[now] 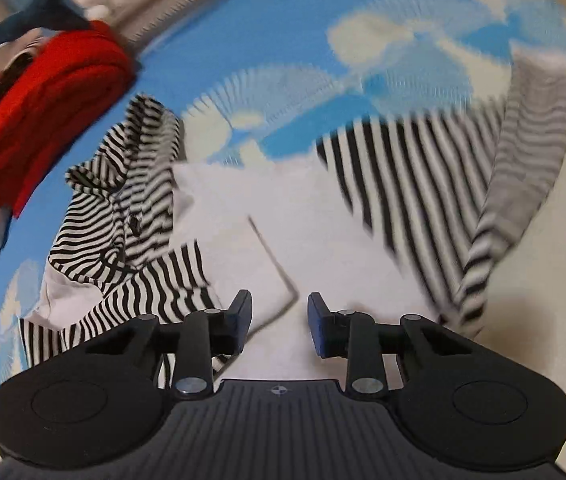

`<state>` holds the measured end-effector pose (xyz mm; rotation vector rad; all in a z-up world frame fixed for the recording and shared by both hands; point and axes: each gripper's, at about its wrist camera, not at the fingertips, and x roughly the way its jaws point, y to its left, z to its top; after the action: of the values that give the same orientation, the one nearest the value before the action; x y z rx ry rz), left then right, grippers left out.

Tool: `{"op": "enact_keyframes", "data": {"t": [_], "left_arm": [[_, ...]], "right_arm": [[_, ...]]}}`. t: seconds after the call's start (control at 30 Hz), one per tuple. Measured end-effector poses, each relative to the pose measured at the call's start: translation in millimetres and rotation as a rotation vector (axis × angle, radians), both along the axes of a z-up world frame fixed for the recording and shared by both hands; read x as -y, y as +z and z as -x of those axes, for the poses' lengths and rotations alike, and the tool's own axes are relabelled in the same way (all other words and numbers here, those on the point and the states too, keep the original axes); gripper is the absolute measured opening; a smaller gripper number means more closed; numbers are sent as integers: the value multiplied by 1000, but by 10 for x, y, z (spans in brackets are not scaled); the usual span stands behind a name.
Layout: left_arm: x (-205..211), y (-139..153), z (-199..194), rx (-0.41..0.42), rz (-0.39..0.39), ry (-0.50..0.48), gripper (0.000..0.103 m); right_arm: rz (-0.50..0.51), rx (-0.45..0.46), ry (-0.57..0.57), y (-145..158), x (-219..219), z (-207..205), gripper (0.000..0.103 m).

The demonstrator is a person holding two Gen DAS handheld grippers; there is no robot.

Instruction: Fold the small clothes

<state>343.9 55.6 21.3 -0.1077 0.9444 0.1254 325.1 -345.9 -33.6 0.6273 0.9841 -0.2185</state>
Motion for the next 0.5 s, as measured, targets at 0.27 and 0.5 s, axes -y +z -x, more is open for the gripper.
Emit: {"op": "enact_keyframes", "data": {"t": [0.27,0.5], "left_arm": [[-145,-83,-403,13,-88,32,53],[-346,-159,-523,-38,15,81,53]], "right_arm": [[-15,-99,-45,-438,-95,-287,43],[92,2,-19,-306,-202,-432,2]]}}
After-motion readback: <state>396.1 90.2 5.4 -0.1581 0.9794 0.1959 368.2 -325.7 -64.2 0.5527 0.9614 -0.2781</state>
